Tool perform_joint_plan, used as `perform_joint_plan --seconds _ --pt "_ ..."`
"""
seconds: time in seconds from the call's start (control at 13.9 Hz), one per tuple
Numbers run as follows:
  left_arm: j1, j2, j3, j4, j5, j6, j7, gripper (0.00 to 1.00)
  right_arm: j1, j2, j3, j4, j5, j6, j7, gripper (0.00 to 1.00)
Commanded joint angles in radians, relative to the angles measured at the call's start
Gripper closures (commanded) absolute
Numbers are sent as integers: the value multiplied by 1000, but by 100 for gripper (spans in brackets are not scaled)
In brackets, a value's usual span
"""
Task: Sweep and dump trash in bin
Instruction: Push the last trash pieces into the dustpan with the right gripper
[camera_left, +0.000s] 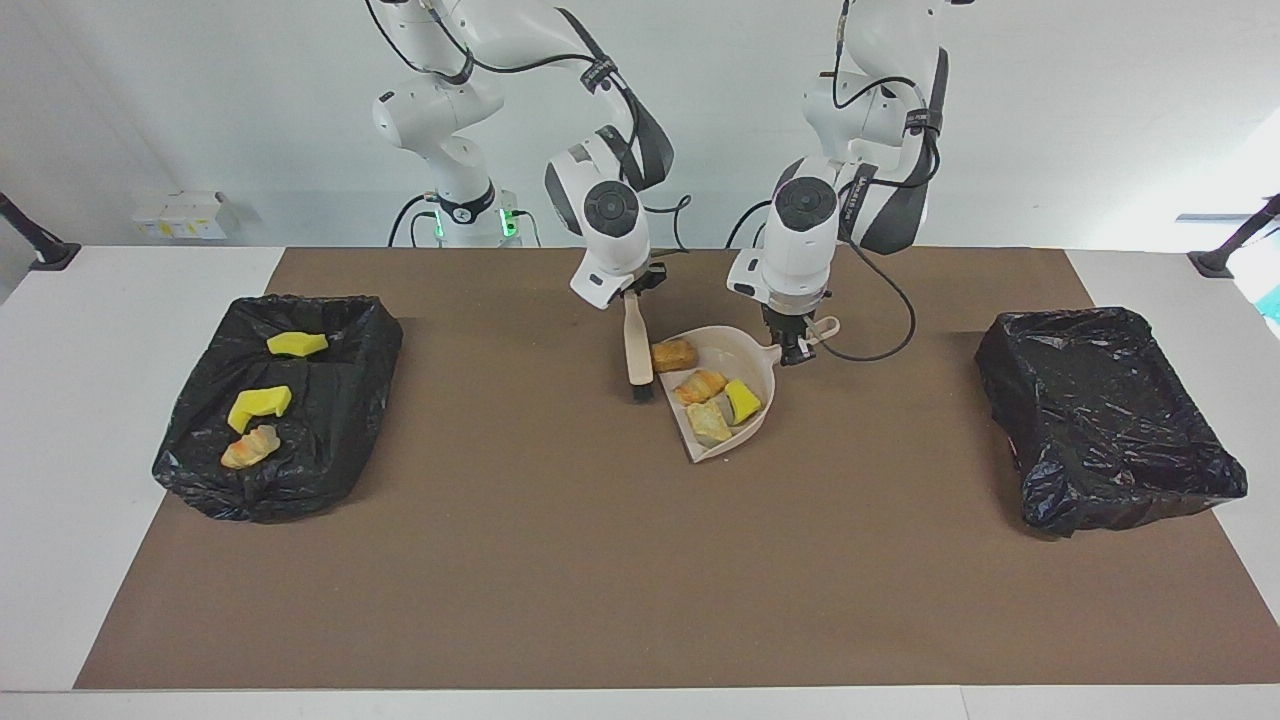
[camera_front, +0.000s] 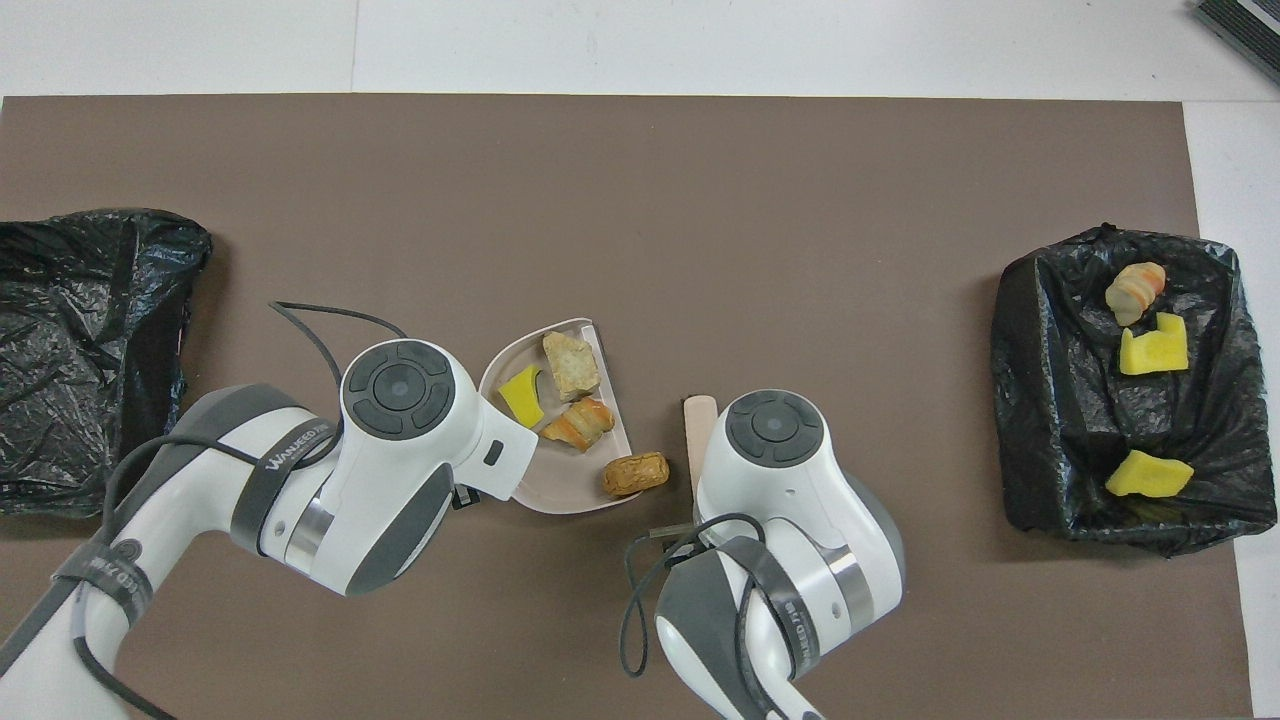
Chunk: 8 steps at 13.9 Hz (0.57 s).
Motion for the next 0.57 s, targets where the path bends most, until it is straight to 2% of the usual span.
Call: perform_joint_plan --seconds 0.0,0.14,0.29,0.5 --pt "-2 -19 3 -31 -2 37 0 100 -3 -13 0 1 35 5 5 100" --pt "-2 -19 3 -31 -2 37 1 100 -14 -18 -3 -4 35 -17 4 100" --pt "0 -19 3 -31 -2 36 3 100 -49 -44 -6 -1 29 -86 12 100" --pt "5 -14 5 -25 -2 40 56 100 -49 -91 -6 4 -2 -199 87 100"
